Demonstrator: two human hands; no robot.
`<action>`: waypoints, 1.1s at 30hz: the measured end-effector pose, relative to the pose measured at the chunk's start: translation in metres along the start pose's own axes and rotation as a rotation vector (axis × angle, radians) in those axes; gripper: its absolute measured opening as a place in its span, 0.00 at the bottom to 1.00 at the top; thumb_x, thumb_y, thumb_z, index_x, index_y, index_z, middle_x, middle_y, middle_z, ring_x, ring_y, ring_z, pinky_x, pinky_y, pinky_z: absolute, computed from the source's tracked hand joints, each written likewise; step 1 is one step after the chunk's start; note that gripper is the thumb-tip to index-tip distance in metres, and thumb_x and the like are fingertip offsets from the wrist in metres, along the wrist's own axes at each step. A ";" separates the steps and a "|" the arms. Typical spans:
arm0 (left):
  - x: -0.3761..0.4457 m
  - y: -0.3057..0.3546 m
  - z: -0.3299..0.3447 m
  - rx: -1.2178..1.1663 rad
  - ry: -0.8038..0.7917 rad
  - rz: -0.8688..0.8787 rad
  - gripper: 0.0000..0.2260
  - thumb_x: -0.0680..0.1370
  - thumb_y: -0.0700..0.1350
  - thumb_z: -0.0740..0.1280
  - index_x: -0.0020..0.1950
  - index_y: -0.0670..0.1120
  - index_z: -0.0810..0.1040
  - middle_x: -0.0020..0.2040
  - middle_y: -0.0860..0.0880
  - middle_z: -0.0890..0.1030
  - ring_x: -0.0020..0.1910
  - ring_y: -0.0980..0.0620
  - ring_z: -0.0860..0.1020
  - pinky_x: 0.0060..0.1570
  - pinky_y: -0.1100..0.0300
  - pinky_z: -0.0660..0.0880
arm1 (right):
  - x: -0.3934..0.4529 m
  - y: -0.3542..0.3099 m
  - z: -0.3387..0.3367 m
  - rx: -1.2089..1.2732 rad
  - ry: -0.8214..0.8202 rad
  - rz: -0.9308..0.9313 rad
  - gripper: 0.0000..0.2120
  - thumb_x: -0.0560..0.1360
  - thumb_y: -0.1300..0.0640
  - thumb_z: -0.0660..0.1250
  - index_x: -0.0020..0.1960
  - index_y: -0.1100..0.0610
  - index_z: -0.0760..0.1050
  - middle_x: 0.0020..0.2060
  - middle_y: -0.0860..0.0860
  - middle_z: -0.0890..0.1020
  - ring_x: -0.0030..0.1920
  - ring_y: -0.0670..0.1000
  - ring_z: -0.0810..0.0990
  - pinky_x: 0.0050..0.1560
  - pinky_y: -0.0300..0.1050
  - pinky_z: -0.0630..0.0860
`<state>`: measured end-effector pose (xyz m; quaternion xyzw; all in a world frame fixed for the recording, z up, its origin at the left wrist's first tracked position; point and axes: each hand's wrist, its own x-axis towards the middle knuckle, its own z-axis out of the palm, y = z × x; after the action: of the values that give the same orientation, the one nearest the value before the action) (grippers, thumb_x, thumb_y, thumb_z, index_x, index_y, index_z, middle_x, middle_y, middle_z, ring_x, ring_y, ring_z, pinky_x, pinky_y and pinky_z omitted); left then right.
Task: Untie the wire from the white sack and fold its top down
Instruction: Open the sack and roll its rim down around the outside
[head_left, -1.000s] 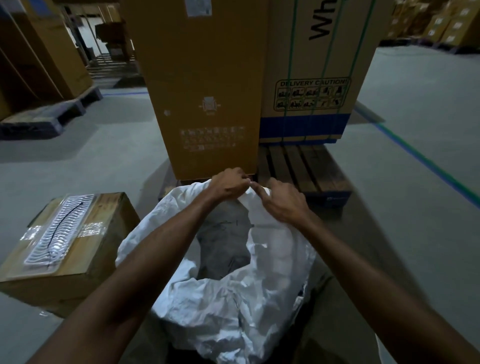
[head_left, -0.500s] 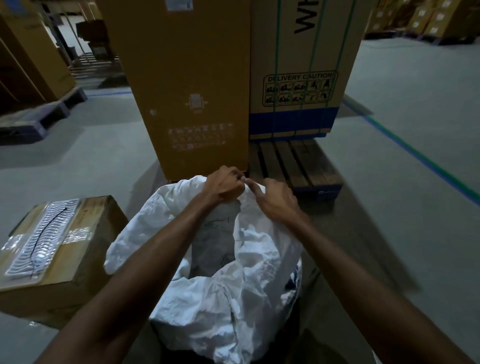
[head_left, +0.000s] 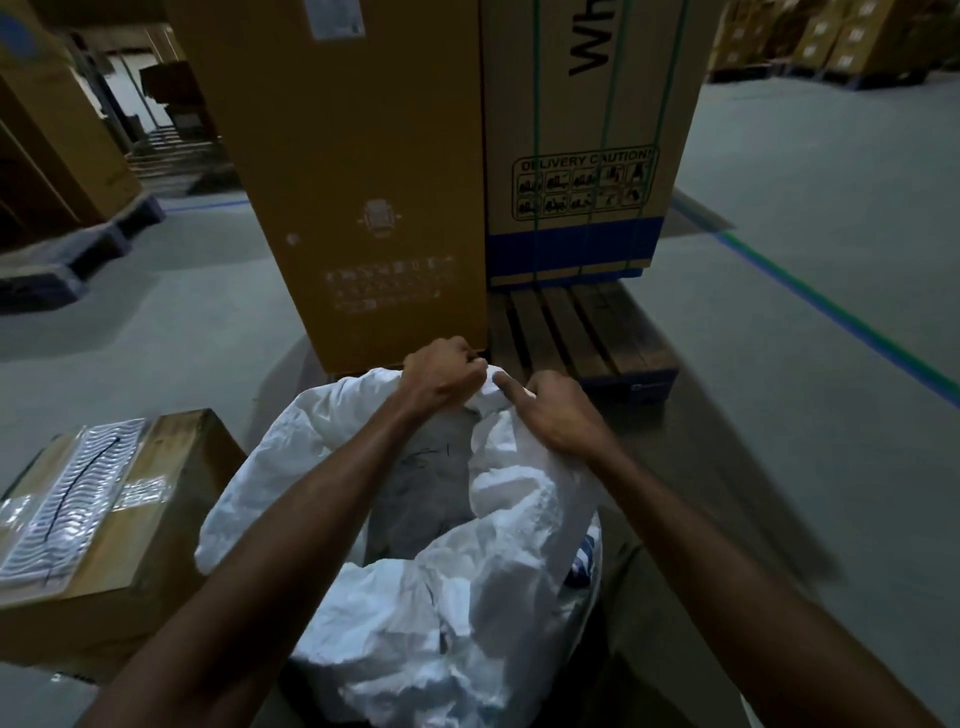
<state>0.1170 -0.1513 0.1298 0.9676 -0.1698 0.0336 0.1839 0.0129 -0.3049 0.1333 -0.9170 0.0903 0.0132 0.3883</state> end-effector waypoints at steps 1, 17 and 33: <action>0.001 -0.001 0.001 -0.005 0.002 0.015 0.20 0.78 0.58 0.58 0.48 0.46 0.84 0.42 0.48 0.84 0.40 0.48 0.80 0.38 0.57 0.74 | -0.004 -0.001 0.003 -0.074 0.056 0.004 0.29 0.81 0.31 0.54 0.51 0.57 0.75 0.44 0.53 0.79 0.41 0.51 0.78 0.35 0.45 0.68; -0.011 0.025 0.002 0.044 0.059 0.202 0.08 0.75 0.49 0.63 0.39 0.49 0.78 0.37 0.51 0.80 0.36 0.47 0.76 0.36 0.57 0.68 | -0.010 0.001 0.004 -0.097 0.167 0.155 0.33 0.81 0.33 0.56 0.69 0.61 0.70 0.65 0.60 0.77 0.64 0.59 0.78 0.56 0.51 0.74; 0.014 -0.012 -0.016 -0.270 -0.226 0.078 0.25 0.73 0.63 0.60 0.62 0.51 0.83 0.63 0.49 0.82 0.58 0.48 0.79 0.61 0.43 0.76 | 0.003 0.012 -0.008 0.471 0.118 0.154 0.15 0.85 0.53 0.60 0.61 0.62 0.80 0.52 0.59 0.83 0.47 0.54 0.82 0.43 0.43 0.78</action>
<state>0.1345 -0.1398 0.1422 0.9244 -0.2297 -0.0913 0.2904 0.0129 -0.3189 0.1297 -0.7909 0.1830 -0.0323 0.5830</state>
